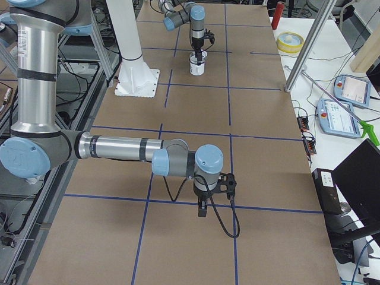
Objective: Remove funnel from cup
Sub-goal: 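Move the left gripper over the white mug and grasp the glass funnel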
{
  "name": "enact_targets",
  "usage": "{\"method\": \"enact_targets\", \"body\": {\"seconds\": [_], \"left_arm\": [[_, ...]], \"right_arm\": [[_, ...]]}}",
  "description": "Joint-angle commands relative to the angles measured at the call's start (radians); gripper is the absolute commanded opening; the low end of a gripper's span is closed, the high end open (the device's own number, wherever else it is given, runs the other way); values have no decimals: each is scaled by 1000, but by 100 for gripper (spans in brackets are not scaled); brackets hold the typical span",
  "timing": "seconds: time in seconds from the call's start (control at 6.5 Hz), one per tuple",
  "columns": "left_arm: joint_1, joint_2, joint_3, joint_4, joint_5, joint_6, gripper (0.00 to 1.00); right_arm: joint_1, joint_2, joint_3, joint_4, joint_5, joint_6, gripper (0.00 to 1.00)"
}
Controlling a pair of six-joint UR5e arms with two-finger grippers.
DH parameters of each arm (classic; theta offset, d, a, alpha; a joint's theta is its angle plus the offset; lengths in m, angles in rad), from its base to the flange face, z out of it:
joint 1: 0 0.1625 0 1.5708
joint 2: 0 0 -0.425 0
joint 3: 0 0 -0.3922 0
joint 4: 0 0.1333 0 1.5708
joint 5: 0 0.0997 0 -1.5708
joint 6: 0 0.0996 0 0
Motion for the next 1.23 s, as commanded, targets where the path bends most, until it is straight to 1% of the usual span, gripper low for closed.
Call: {"method": "enact_targets", "body": {"seconds": [0.0,0.15,0.62,0.77,1.08], "left_arm": [[11,1,-1,10,13,1,36],[11,-3,-13,45,15,12,0],[10,-6,-25,59,16,15,0],[2,-8,-57,61,31,16,0],[-90,-14,-159,73,39,15,0]], "right_arm": [[0,0,0,0,0,0,100],[0,0,0,0,0,0,100],[0,0,0,0,0,0,100],[0,0,0,0,0,0,100],[0,0,0,0,0,0,100]]}}
